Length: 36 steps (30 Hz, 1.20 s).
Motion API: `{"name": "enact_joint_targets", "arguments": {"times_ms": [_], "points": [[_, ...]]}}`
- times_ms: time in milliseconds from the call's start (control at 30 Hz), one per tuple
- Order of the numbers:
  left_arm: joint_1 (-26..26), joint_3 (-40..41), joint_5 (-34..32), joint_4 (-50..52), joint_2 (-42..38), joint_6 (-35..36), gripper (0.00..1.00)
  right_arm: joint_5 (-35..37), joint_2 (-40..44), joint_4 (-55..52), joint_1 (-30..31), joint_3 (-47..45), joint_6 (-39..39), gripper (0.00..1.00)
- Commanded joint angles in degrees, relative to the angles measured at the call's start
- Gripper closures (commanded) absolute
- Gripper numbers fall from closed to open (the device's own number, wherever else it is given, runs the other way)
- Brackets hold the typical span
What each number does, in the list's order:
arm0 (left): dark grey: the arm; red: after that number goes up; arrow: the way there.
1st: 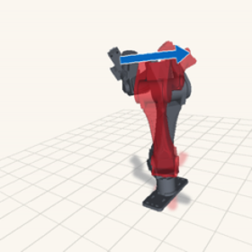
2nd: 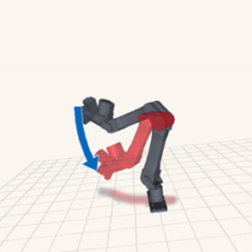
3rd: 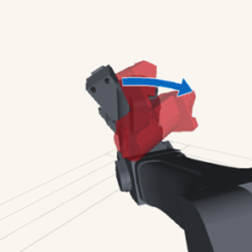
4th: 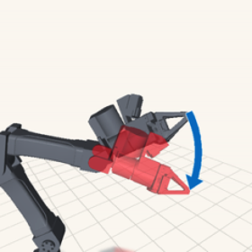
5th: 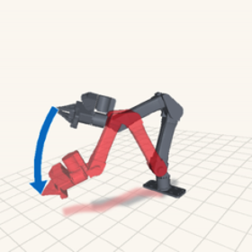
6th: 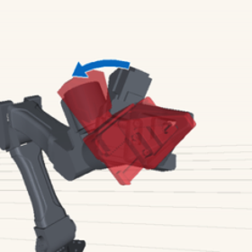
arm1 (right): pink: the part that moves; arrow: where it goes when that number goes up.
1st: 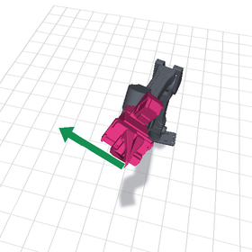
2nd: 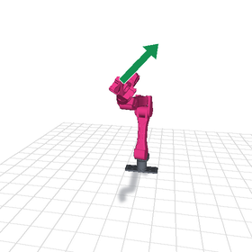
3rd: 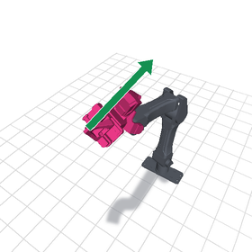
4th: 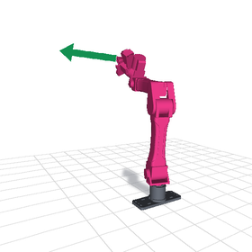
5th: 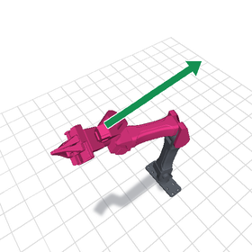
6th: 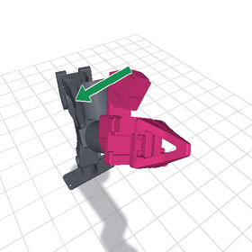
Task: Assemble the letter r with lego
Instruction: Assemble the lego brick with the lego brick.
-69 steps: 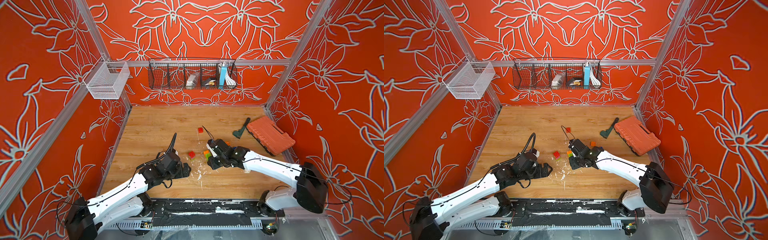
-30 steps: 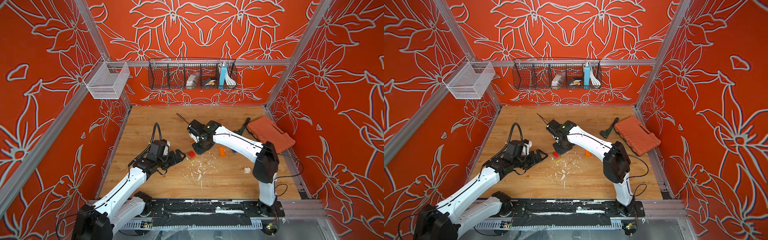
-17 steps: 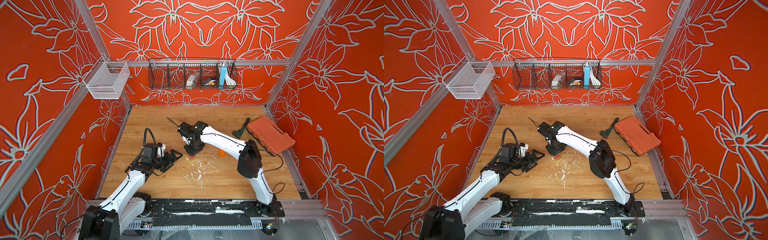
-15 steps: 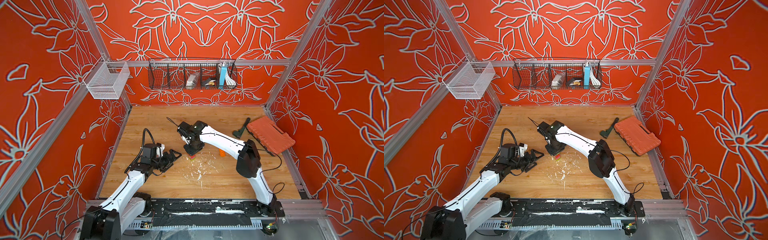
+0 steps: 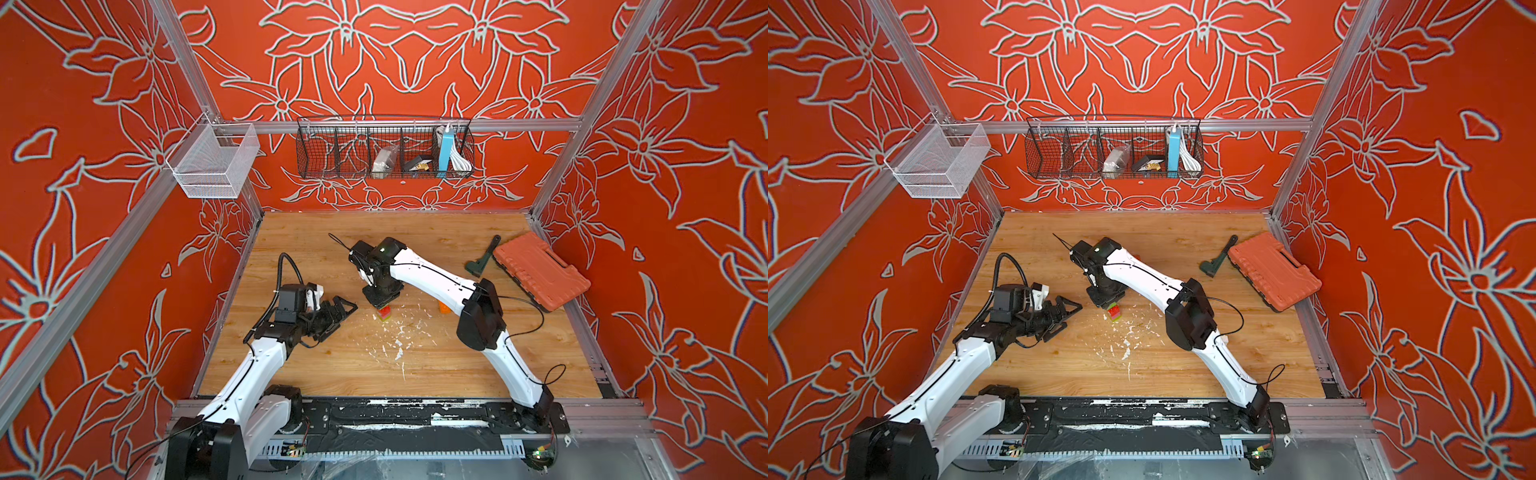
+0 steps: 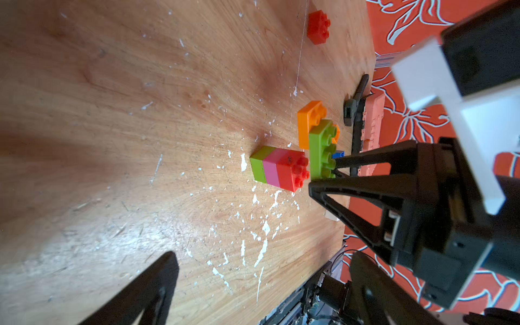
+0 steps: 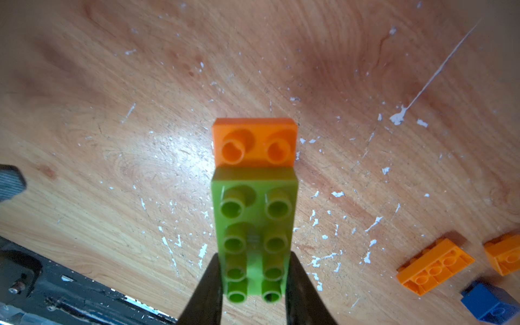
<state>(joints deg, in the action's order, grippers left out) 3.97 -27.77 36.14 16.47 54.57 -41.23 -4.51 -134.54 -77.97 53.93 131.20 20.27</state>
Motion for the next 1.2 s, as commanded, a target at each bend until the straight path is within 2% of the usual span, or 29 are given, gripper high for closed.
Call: {"name": "enact_joint_targets", "arguments": {"times_ms": [0, 167, 1167], "points": [[3.57, -0.95, -5.18, 4.39, -0.78, 2.54, 0.04, -0.61, -1.10, -3.06, -0.58, 1.43, 0.01, 1.00], [6.84, -0.11, -6.96, 3.36, -0.52, 1.03, 0.04, -1.48, -1.25, -2.50, -0.58, 1.17, -0.32, 1.00], [6.82, -0.47, -6.44, 4.01, 0.47, 2.38, 0.04, -0.75, -4.04, -0.66, -0.63, 0.49, -0.63, 1.00]]}}
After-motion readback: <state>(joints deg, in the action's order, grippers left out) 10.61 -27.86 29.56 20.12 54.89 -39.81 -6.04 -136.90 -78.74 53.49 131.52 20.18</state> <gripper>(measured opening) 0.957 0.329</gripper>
